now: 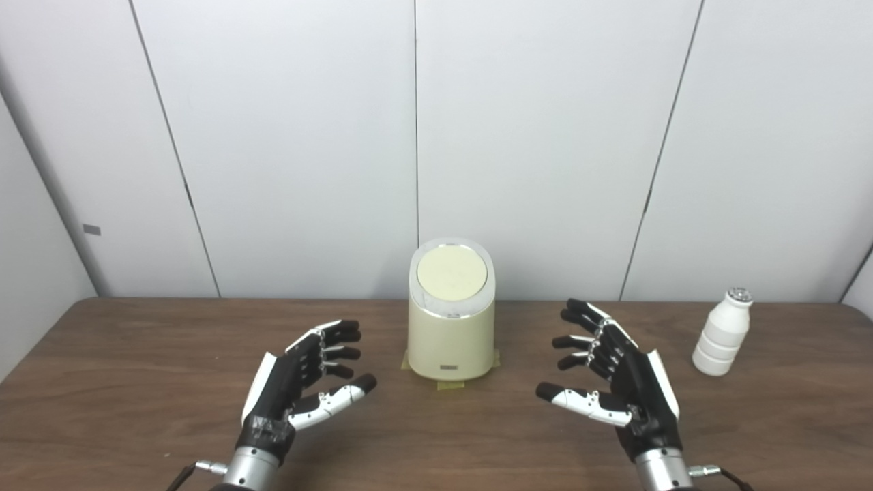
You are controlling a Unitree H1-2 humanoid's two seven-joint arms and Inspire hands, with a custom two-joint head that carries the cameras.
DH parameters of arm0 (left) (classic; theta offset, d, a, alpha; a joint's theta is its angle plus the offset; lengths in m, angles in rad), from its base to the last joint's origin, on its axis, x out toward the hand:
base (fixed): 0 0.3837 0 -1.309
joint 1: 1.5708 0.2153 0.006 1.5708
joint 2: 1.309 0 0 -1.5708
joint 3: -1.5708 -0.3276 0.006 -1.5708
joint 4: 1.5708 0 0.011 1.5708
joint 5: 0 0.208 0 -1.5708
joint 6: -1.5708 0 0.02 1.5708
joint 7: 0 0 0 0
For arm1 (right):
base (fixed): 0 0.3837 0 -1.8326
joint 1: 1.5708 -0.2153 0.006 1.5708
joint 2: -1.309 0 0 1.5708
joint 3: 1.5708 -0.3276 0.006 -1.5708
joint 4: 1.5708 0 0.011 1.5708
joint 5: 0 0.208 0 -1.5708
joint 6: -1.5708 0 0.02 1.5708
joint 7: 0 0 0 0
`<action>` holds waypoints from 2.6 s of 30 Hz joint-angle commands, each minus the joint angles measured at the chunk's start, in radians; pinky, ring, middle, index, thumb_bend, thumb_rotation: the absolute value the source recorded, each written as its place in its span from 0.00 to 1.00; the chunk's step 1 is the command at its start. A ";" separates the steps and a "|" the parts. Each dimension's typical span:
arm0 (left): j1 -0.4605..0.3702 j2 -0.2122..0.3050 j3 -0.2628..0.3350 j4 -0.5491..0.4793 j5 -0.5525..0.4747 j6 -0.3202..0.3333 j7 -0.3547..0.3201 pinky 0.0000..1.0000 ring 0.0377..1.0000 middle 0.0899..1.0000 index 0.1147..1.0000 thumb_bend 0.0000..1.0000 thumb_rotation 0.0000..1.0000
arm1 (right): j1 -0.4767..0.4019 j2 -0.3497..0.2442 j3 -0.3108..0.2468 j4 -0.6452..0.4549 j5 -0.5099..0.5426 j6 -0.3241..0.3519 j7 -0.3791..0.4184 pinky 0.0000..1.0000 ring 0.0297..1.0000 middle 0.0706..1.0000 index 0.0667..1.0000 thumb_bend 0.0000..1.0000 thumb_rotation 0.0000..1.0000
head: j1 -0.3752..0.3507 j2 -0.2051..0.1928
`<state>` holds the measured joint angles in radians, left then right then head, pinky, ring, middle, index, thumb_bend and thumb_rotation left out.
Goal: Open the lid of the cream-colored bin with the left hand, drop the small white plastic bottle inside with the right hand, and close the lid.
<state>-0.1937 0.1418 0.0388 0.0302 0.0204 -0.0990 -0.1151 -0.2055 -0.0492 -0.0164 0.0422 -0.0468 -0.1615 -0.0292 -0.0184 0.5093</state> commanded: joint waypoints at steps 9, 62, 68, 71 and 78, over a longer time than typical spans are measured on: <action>-0.041 0.001 0.002 -0.029 -0.018 -0.040 0.007 0.61 0.70 0.74 0.75 0.73 0.20 | -0.027 -0.005 -0.004 -0.016 0.003 -0.024 0.002 0.51 0.64 0.78 0.78 0.83 0.15 | -0.002 0.001; -0.644 0.006 -0.267 0.370 0.630 0.193 0.345 0.92 1.00 1.00 1.00 0.94 0.33 | -0.035 0.020 0.015 -0.044 -0.023 -0.004 -0.013 0.47 0.58 0.76 0.75 0.84 0.14 | -0.019 0.000; -0.661 0.003 -0.304 0.414 0.689 0.195 0.377 0.98 1.00 1.00 1.00 0.96 0.31 | -0.034 0.027 0.016 -0.050 -0.030 0.000 -0.017 0.46 0.57 0.76 0.74 0.83 0.13 | -0.026 0.000; -0.661 0.001 -0.311 0.423 0.695 0.191 0.386 0.96 1.00 1.00 1.00 0.97 0.30 | -0.034 0.031 0.015 -0.053 -0.035 0.003 -0.019 0.45 0.57 0.76 0.74 0.83 0.12 | -0.028 0.003; -0.658 0.005 -0.326 0.427 0.710 0.201 0.383 0.94 1.00 1.00 1.00 0.98 0.30 | -0.033 0.033 0.014 -0.061 -0.040 0.012 -0.018 0.44 0.57 0.76 0.74 0.82 0.11 | -0.030 0.006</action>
<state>-0.7891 0.1401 -0.2872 0.4745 0.7084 0.1034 0.2384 -0.2062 -0.0196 -0.0027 0.0244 -0.0843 -0.1407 -0.0423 -0.0476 0.5139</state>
